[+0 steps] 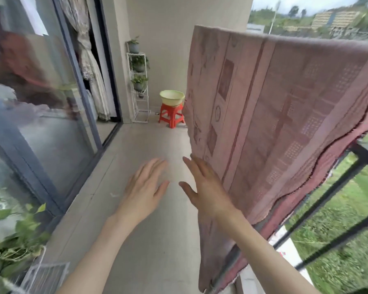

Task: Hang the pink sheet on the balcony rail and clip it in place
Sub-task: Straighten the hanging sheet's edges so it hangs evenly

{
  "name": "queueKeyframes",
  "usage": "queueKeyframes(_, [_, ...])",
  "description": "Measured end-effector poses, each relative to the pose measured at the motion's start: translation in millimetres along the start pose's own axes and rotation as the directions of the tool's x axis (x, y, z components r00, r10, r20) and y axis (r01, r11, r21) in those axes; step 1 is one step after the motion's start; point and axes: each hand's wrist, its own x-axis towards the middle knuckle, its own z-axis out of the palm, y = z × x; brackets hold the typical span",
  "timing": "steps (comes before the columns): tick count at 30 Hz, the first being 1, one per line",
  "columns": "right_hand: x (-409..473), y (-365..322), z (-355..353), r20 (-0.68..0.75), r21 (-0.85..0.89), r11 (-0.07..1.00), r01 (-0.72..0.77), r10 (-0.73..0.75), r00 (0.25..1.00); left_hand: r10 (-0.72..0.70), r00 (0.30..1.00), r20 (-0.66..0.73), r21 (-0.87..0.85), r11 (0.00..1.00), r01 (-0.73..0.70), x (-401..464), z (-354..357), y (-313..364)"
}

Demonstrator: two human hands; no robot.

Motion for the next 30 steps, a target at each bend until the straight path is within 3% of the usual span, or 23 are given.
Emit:
queueKeyframes(8, [107.1, 17.7, 57.4, 0.058, -0.025, 0.994, -0.11, 0.112, 0.992, -0.153, 0.98, 0.125, -0.002, 0.988, 0.155, 38.1, 28.0, -97.1])
queueKeyframes(15, [257.7, 44.3, 120.3, 0.093, -0.041, 0.986, -0.163, 0.166, 0.982, -0.195, 0.96, 0.202, 0.003, 0.98, 0.198, 152.3, 49.7, -218.6])
queueKeyframes(20, [373.0, 60.6, 135.4, 0.151, -0.099, 0.973, -0.209, 0.222, 0.963, -0.134, 0.965, 0.224, 0.044, 0.991, 0.128, 278.7, 27.6, -299.8])
queueKeyframes(30, [571.7, 110.8, 113.6, 0.014, -0.294, 0.932, -0.21, 0.223, 0.975, 0.081, 0.976, 0.202, -0.002, 0.997, -0.082, 505.5, 23.8, -369.7])
